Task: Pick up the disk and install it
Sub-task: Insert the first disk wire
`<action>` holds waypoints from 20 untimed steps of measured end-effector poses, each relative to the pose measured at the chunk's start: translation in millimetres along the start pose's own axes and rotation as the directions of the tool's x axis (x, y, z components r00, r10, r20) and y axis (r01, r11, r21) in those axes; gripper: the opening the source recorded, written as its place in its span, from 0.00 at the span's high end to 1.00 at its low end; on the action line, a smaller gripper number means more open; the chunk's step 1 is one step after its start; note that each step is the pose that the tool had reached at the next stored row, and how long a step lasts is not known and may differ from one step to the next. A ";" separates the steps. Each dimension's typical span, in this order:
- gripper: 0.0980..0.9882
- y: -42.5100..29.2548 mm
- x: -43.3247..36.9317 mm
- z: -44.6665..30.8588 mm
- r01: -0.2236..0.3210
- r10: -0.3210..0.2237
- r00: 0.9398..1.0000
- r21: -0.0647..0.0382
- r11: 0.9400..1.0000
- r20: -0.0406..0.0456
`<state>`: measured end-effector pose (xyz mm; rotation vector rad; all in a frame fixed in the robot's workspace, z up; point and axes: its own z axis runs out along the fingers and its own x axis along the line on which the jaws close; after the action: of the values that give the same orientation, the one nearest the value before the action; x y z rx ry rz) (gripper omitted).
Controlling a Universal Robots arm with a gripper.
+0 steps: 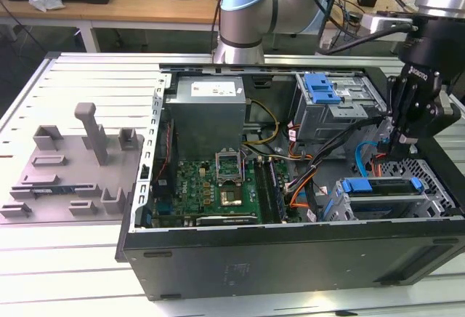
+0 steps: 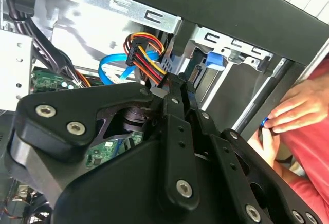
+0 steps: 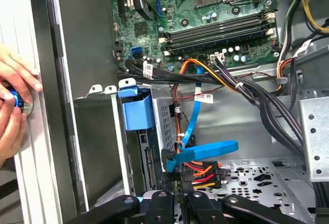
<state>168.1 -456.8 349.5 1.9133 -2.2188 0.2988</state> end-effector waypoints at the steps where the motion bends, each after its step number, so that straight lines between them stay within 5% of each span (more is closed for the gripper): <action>1: 0.92 -0.1 1.9 -0.3 0.001 -0.001 1.000 0.000 1.000 0.009; 5: 0.92 -0.6 9.3 -1.1 0.006 -0.006 0.999 -0.002 1.000 0.039; 11: 0.92 -0.7 19.1 -0.3 0.014 -0.013 0.997 -0.004 1.000 0.071; 20: 0.92 -2.7 34.2 3.5 0.038 -0.038 0.995 0.002 0.999 0.087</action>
<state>165.8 -490.7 355.7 2.0034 -2.2330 0.2137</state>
